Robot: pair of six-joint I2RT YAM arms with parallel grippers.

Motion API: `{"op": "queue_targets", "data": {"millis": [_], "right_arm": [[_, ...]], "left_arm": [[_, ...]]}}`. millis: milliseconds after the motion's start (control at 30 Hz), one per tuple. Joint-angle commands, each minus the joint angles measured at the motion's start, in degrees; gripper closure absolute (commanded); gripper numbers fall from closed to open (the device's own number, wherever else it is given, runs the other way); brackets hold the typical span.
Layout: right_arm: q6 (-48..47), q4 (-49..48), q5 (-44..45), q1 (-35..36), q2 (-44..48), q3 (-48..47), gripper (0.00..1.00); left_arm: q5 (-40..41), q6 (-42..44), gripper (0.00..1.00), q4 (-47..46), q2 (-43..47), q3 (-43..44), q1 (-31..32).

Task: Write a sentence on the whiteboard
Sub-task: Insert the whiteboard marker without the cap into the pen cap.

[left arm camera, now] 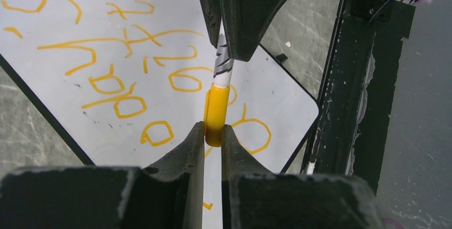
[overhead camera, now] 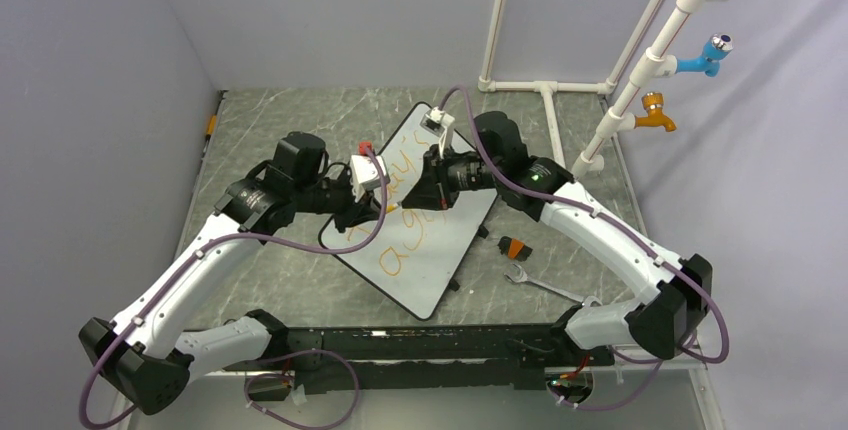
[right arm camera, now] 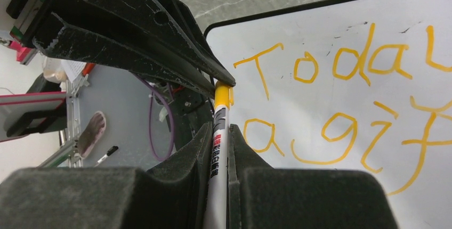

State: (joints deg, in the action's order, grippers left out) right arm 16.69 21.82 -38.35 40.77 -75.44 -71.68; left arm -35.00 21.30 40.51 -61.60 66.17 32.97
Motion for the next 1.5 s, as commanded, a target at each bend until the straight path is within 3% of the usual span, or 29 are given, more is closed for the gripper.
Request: {"op": "queue_targets", "data": {"millis": [0, 400, 933, 1467], "right_arm": [[0.90, -3.41, -0.50, 3.46, -1.63, -3.21, 1.00], [1.68, -4.02, 1.00, 5.43, -2.87, -4.51, 1.00], [14.60, -5.30, 6.77, 8.53, -6.46, -7.47, 1.00], [17.56, -6.98, 7.23, 12.31, -10.61, -9.20, 1.00]], "left_arm": [[-1.86, -0.89, 1.00, -5.20, 0.96, 0.30, 0.29], [-1.65, -1.06, 1.00, -6.08, 2.07, -0.26, 0.29], [-1.58, -1.57, 1.00, -10.73, 5.70, -2.97, 0.33], [-2.97, -1.16, 1.00, -14.38, 9.72, -5.42, 0.33]]}}
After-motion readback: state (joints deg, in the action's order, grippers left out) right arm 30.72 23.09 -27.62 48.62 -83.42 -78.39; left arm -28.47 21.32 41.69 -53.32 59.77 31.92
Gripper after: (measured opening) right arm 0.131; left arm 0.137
